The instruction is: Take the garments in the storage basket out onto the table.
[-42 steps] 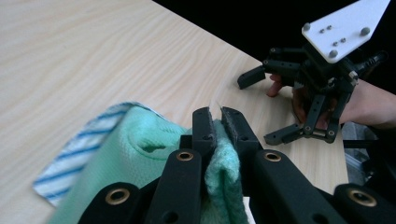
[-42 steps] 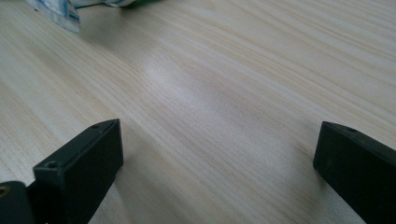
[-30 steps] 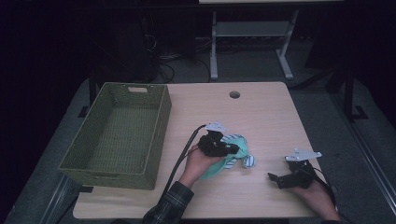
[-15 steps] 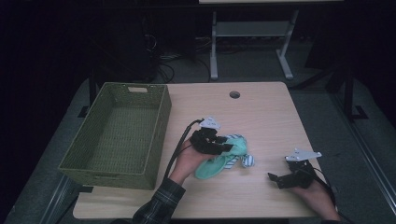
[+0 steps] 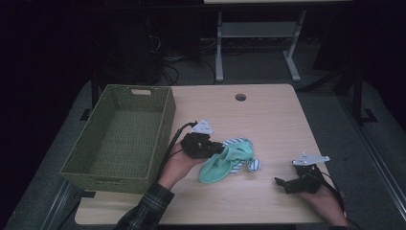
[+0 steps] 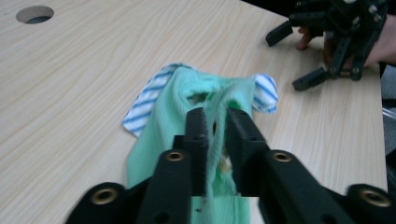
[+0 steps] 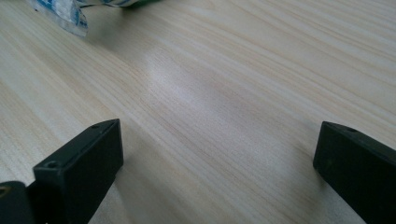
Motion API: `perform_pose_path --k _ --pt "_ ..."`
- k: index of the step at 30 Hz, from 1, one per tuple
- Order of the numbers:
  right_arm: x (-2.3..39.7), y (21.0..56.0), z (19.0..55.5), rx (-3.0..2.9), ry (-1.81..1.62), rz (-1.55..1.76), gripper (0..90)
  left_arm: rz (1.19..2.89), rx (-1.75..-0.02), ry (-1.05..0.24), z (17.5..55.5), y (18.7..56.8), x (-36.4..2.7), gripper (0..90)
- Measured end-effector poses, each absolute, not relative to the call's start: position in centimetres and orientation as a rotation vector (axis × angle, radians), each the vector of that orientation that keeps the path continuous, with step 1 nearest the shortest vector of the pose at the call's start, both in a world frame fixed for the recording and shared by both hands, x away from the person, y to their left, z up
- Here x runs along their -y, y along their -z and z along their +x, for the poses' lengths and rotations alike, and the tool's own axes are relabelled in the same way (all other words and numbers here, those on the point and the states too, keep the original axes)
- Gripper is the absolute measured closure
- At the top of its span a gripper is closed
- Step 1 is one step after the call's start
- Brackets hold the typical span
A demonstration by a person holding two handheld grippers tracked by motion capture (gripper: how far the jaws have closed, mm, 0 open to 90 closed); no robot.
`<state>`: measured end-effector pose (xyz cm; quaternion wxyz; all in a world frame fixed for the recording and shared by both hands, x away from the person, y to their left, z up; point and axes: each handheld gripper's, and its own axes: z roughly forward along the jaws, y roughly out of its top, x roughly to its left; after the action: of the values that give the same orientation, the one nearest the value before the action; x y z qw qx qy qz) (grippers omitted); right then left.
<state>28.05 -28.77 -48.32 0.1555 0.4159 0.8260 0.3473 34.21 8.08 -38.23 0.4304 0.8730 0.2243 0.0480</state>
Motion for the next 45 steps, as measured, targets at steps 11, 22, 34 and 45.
perform_pose_path --k 11,22,34,45 --pt "28.8 48.3 28.0 -2.366 -0.994 1.192 1.2 2.178 -0.597 -0.146 31.8 39.3 -11.1 89.4" --pt "28.2 47.6 28.0 -2.4 -0.984 1.17 16.6 2.232 -0.602 -0.094 30.0 42.0 -11.1 89.4" --pt "26.1 45.6 29.7 -2.428 -1.083 1.137 30.9 2.279 -0.609 -0.073 29.5 43.5 -10.3 84.8" --pt "25.0 44.2 31.9 -2.41 -1.19 1.146 36.9 2.381 -0.65 -0.088 30.5 45.5 -10.5 89.3"
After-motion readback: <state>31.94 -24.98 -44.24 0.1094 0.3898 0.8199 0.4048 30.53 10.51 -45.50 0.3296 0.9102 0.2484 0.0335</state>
